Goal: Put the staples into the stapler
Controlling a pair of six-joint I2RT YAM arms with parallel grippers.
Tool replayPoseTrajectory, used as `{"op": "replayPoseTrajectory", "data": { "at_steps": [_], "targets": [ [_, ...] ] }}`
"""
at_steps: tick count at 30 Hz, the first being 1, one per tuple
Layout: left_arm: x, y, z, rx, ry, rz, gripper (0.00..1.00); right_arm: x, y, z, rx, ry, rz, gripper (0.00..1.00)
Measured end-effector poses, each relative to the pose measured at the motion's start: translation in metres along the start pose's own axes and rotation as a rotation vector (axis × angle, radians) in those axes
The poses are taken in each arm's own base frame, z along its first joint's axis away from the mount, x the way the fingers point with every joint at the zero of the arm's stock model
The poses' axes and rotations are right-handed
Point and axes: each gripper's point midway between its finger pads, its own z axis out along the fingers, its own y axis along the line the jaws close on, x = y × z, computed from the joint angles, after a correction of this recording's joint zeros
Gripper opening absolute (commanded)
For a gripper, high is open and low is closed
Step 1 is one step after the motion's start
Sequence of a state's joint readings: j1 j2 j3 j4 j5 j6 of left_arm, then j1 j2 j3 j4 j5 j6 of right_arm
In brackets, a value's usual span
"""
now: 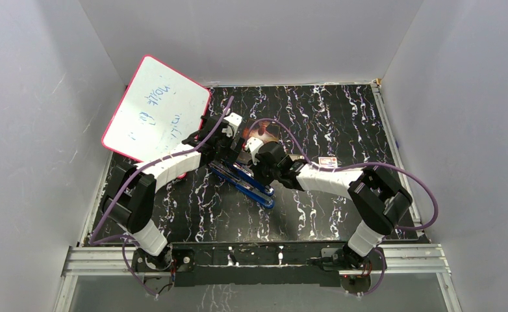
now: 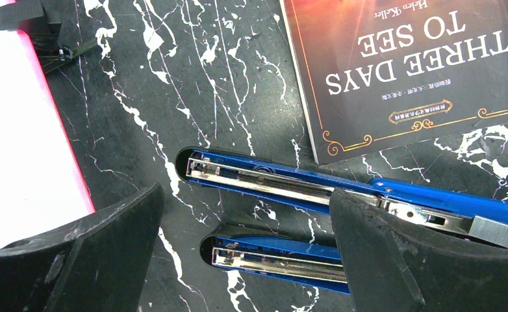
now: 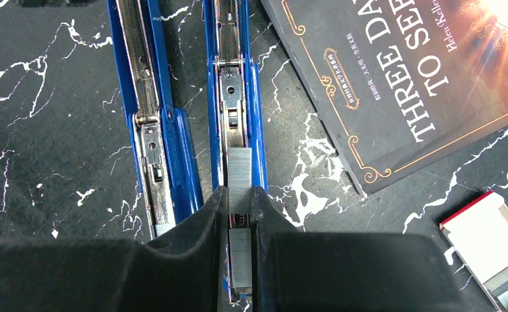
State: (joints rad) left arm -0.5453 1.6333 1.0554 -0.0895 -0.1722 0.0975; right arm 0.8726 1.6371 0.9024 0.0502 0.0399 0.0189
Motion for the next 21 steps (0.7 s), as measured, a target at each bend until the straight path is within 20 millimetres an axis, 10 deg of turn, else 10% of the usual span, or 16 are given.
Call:
{"op": "replayPoseTrajectory", "data": {
  "at_steps": [21],
  "targets": [
    [0.0027, -0.0005, 0.0026, 0.001, 0.009, 0.007, 0.98, -0.0043, 0.0014, -0.0059, -0.007, -0.014, 0.000, 0.00]
  ]
}}
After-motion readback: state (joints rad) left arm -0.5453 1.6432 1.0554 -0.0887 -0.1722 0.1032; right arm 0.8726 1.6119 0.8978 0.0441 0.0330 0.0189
